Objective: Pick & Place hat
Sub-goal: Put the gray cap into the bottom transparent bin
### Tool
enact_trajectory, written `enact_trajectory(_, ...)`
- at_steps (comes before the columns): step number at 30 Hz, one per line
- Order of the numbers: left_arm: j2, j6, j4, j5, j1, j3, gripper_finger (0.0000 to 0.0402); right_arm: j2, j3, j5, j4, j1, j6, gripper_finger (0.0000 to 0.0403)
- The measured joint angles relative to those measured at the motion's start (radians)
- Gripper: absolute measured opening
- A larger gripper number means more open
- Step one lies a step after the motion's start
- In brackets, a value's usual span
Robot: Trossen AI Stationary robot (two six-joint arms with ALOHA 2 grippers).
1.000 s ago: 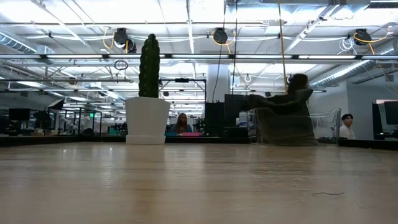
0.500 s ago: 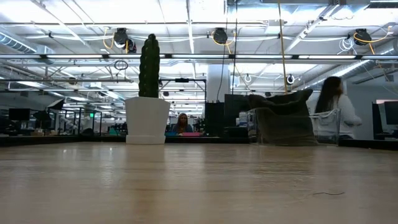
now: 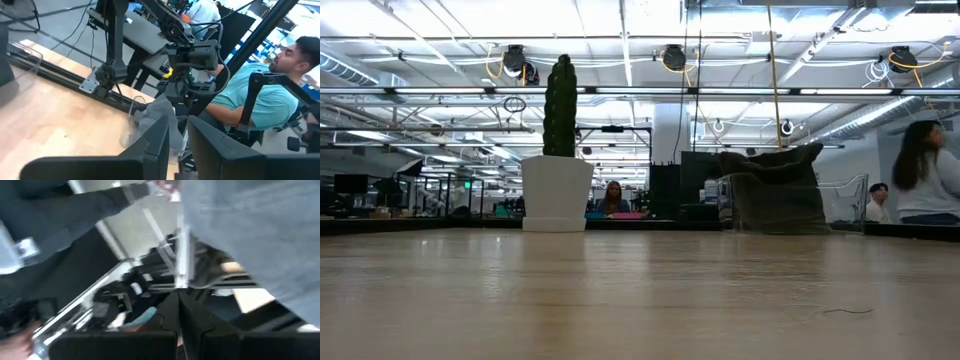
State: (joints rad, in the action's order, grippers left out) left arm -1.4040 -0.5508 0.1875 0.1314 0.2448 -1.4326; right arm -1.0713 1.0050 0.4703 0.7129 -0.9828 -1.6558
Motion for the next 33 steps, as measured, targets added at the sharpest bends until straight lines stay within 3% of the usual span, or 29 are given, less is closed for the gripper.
enact_trajectory(8, 0.0, -0.012, -0.017, -0.016, -0.056, 0.0, 0.0076, -0.038, 0.0, -0.08, 0.06, -0.064, -0.027, 0.0)
enact_trajectory(21, 0.014, -0.133, -0.115, -0.192, -0.123, 0.0, 0.0076, -0.096, -0.011, -0.131, 0.1, -0.073, 0.041, 0.0)
enact_trajectory(27, 0.05, -0.076, -0.144, -0.175, -0.119, -0.016, 0.0076, -0.095, -0.039, -0.128, 0.097, -0.076, 0.07, 0.0)
enact_trajectory(33, 0.08, -0.016, -0.143, -0.071, -0.111, -0.016, 0.0076, -0.095, -0.09, -0.096, 0.08, -0.076, 0.095, 0.0)
